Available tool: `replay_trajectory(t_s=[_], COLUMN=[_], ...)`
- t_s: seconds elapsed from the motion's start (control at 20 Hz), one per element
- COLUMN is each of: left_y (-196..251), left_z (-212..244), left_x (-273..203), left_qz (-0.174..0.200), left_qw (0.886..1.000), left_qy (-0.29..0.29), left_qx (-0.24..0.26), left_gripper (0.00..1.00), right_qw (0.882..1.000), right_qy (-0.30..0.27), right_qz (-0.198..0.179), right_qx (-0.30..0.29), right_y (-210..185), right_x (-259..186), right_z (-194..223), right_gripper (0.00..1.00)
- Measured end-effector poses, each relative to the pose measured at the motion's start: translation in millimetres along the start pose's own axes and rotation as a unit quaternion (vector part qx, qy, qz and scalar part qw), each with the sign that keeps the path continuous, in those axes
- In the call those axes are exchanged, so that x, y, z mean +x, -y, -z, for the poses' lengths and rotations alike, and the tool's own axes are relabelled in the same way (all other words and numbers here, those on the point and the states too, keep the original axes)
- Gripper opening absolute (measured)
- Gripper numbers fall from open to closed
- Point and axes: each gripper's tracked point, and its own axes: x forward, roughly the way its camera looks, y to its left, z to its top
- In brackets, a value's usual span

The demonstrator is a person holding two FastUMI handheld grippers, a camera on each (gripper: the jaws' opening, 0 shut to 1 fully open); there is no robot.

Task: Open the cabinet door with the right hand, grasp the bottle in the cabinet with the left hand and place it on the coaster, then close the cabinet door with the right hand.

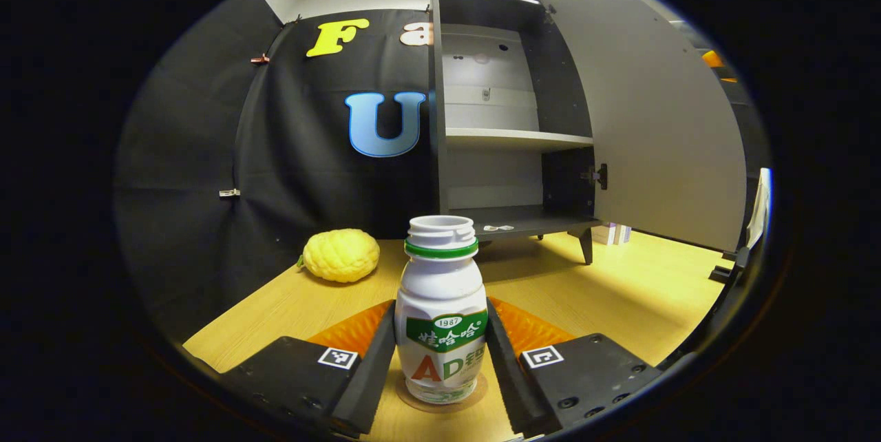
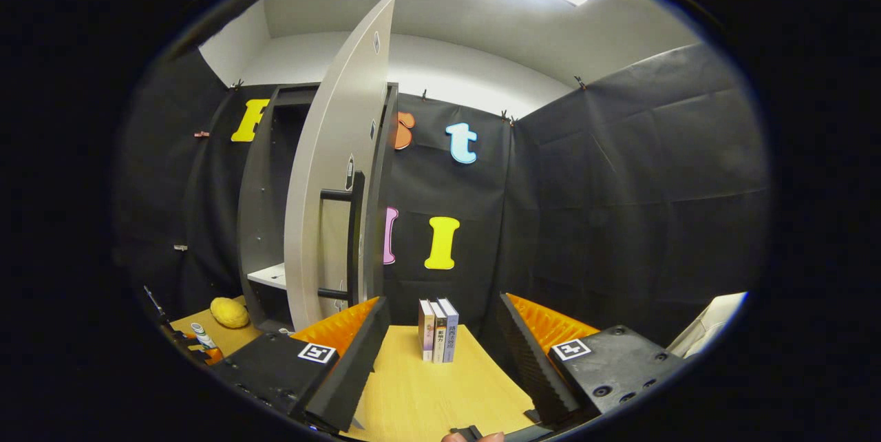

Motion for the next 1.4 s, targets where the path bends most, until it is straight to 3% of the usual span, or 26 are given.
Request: replay_trajectory(t_s=[0.5,0.65,0.7,1.0,1.4], left_y=[5.2,12.5,12.6,9.0,12.7], left_z=[2.8,-4.4,-9.8,-63.6,-176.2], left_x=[9.2,5.4,3.2,-7.1,-32.3], left_qz=[-0.001,0.009,0.008,0.003,-0.016], left_qw=[1.0,1.0,1.0,1.0,1.0], left_qy=[-0.002,-0.011,-0.009,0.0,0.024], left_qx=[-0.021,-0.01,-0.008,-0.002,-0.006], left_gripper=[0.75,0.98,0.98,0.98,0.98], right_qw=[1.0,1.0,1.0,0.999,0.997], right_qy=[-0.01,-0.015,-0.017,-0.038,-0.055], right_qz=[0.007,0.005,0.004,-0.003,-0.023], right_qx=[0.008,0.005,0.006,0.029,0.042], right_y=[-0.1,-2.0,-2.6,-8.3,-17.3], right_x=[0.3,0.0,0.5,4.5,25.6], right_z=[8.2,11.0,12.7,10.3,-2.3], right_gripper=[0.98,0.98,0.98,0.98,0.98])
